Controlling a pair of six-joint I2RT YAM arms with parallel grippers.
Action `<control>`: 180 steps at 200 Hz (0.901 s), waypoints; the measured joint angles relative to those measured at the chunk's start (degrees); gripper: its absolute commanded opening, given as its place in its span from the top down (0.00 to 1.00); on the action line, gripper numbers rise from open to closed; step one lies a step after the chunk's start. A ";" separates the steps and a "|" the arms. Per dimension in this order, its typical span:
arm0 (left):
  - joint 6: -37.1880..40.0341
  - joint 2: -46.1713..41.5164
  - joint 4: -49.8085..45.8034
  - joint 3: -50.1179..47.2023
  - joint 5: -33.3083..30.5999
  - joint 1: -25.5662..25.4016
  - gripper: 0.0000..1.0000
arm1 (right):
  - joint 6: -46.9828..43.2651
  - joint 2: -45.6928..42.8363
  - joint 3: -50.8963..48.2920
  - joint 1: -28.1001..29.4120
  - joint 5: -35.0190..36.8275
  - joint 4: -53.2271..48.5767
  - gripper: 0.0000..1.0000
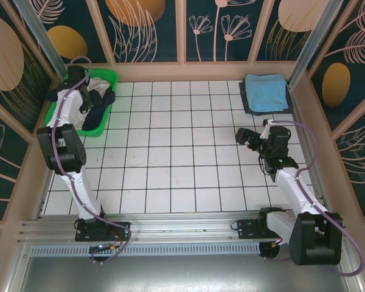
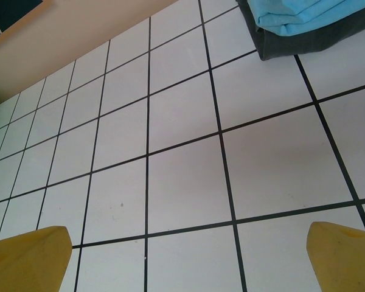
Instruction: Fold and stack the t-shirts
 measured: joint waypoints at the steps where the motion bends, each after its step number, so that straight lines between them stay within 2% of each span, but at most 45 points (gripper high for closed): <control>1: -0.04 -0.07 0.17 -0.28 0.28 0.00 0.43 | 0.00 0.00 0.00 0.00 -0.02 0.02 0.01; 52: -0.22 -6.23 5.84 -7.87 5.73 -0.26 0.34 | 0.07 1.14 -0.26 -0.28 -1.46 0.46 0.01; 83: -0.17 -8.68 8.11 -10.43 5.35 -1.88 0.27 | 0.15 1.29 -1.46 -0.28 -2.27 1.46 0.01; 97: 0.04 -9.25 8.52 -11.47 4.04 -3.39 0.28 | 0.31 1.29 -1.90 -0.28 -2.71 1.62 0.01; 109: 0.26 -9.20 8.59 -11.91 3.06 -4.59 0.33 | 0.33 1.31 -1.99 -0.28 -2.84 1.60 0.01; 117: 0.55 -8.92 8.50 -11.91 2.45 -5.25 0.41 | 0.31 1.33 -1.99 -0.28 -2.95 1.77 0.01; 138: 1.16 -7.43 8.07 -11.39 1.11 -5.66 0.76 | 0.31 1.33 -1.99 -0.28 -2.95 1.84 0.01; 155: 1.22 -6.10 7.08 -9.88 -0.15 -5.60 0.92 | 0.31 1.33 -1.99 -0.28 -2.93 1.84 0.01; 164: 1.66 -5.79 5.97 -8.28 -0.63 -5.53 1.00 | 0.31 1.33 -1.99 -0.28 -2.93 1.84 0.01; 180: 1.86 -5.60 3.02 -2.86 -1.77 -5.42 1.00 | 0.31 1.33 -1.99 -0.28 -2.93 1.84 0.01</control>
